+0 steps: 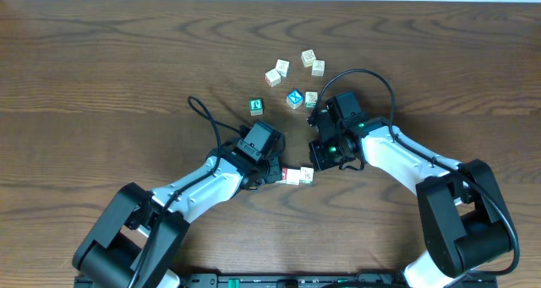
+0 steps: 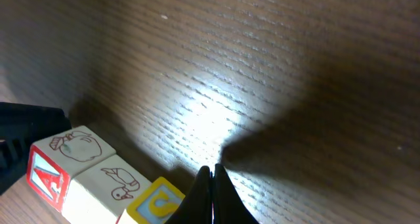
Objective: Lift 3 blocks
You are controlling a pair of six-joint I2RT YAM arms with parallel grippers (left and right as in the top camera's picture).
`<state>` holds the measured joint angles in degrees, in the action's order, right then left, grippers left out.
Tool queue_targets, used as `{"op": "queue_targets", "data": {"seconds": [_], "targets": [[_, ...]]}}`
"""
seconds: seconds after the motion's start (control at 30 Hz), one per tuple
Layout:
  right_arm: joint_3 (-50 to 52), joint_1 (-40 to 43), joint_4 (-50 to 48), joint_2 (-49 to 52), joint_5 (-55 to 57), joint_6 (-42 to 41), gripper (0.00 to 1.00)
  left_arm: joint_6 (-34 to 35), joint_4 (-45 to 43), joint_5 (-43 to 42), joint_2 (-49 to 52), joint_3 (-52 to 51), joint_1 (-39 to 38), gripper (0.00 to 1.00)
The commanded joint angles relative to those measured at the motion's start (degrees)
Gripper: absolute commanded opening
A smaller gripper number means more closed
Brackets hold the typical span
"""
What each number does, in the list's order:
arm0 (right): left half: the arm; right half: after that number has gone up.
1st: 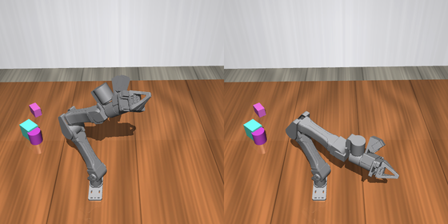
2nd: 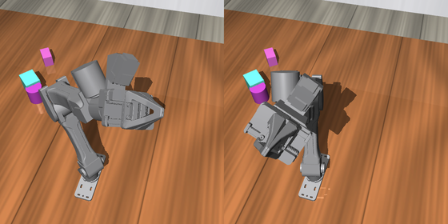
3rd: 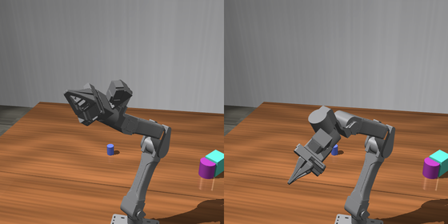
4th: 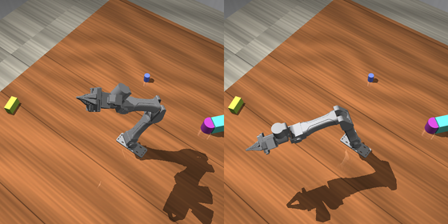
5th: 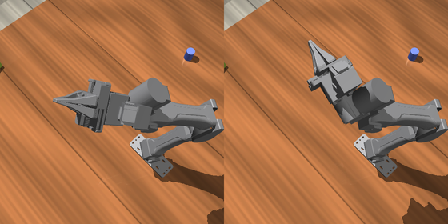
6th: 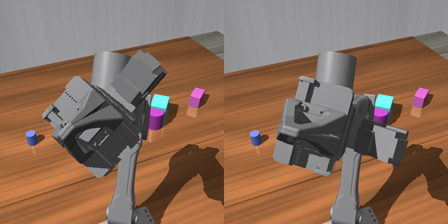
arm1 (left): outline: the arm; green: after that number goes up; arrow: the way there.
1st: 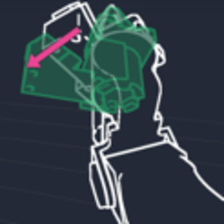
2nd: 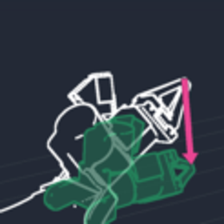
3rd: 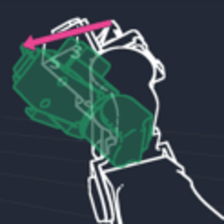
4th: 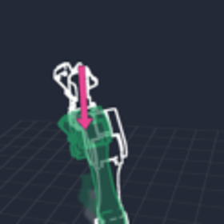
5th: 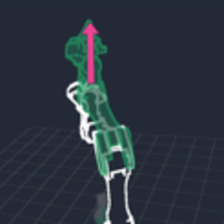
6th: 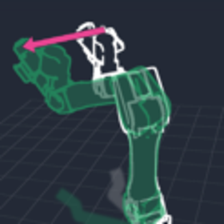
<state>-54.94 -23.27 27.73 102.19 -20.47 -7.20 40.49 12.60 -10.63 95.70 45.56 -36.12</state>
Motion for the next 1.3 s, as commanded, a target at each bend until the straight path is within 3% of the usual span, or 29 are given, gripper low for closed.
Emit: {"op": "queue_targets", "data": {"seconds": [0.0, 1.27], "targets": [[0.2, -0.37, -0.2, 0.11, -2.4, -0.46, 0.01, 0.11, 0.15, -0.28, 0.33, -0.35, -0.02, 0.1], [0.2, -0.85, 1.31, 0.11, -7.06, -0.44, 0.01, 0.11, 0.15, -0.26, 0.33, -0.35, -0.02, 0.1]]}}
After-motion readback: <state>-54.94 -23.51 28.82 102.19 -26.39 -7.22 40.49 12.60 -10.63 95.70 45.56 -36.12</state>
